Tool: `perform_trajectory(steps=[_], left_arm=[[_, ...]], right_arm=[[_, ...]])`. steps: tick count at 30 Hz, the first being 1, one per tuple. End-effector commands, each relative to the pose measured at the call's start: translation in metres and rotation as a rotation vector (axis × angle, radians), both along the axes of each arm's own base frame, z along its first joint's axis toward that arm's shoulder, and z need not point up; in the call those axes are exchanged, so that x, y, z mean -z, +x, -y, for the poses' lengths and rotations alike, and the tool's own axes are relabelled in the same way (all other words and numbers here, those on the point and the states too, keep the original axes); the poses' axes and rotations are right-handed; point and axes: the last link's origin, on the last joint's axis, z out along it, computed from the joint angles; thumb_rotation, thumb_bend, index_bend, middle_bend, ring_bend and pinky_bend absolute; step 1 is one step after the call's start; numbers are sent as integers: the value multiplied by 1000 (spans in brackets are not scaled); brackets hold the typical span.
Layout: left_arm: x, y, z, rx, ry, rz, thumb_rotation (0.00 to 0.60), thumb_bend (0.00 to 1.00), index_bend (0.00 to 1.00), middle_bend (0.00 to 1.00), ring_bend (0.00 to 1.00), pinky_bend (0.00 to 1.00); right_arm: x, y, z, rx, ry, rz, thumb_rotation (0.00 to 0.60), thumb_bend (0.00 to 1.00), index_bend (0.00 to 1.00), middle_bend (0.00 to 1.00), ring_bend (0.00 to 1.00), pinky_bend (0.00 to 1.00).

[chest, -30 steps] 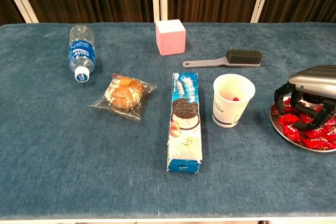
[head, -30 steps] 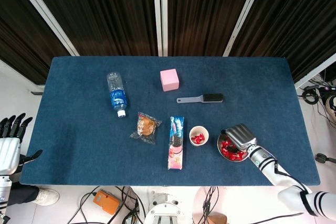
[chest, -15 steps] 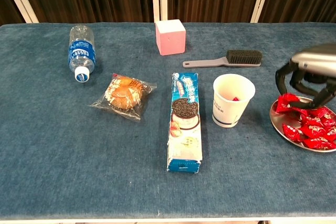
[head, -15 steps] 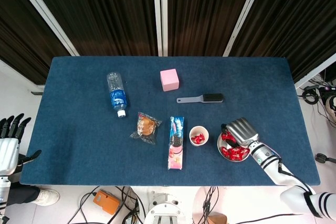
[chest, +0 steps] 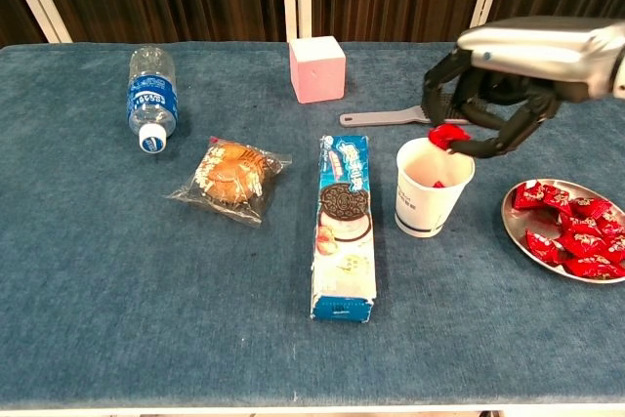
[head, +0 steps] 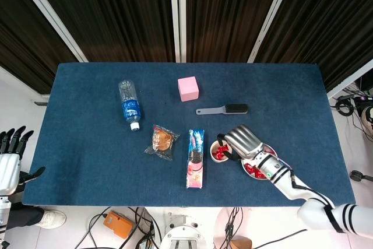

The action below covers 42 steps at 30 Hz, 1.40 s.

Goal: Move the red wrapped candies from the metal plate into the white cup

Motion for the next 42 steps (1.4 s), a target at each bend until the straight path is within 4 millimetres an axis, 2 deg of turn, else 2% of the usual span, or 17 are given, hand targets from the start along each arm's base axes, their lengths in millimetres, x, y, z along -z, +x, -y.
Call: perform_trajectory(steps=[1,5,9,13,16,20,23,28,31,42], left_arm=[[0,0,0,-2,1,1,600,20,121,32,0,0],[-1,-1,1,-7,4,1,600,20,121,32,0,0],[0,-2,1,-7,2,3,600,20,121,32,0,0],[0,-1,0,-3,2,3,600,20,121,31,0,0],[0,-1,-1,1,2,3,600,20,119,31,0,0],[1,0,-2,3,-1,4,600,20,102,24,0,0],[2,1,-3,6,-5,3,600,20,102,24,0,0],[4,4,-4,17,-9,5,600,20,102,24,0,0],[4,5,-4,21,-10,5,600,20,102,24,0,0],[1,5,0,11,-1,0,600,20,102,24,0,0]], right_arm=[[11,4,1,-16,16,-18,600,605,610,862,1000,1000],[14,4,2,-33,2,-46,600,594,553,862,1000,1000],[13,2,0,-23,1,-39,600,493,447,862,1000,1000],[6,-1,-3,-19,-20,-27,600,408,409,862,1000,1000],[-7,-6,-5,-5,-61,-7,600,396,403,862,1000,1000],[-32,-31,-14,59,-126,3,600,396,435,862,1000,1000],[-40,-55,-25,108,-126,-28,600,396,454,862,1000,1000],[-29,-87,-46,169,-41,-126,600,396,462,862,1000,1000],[-18,-96,-50,186,-8,-152,600,396,460,862,1000,1000],[4,-103,-47,163,27,-200,600,396,462,862,1000,1000]])
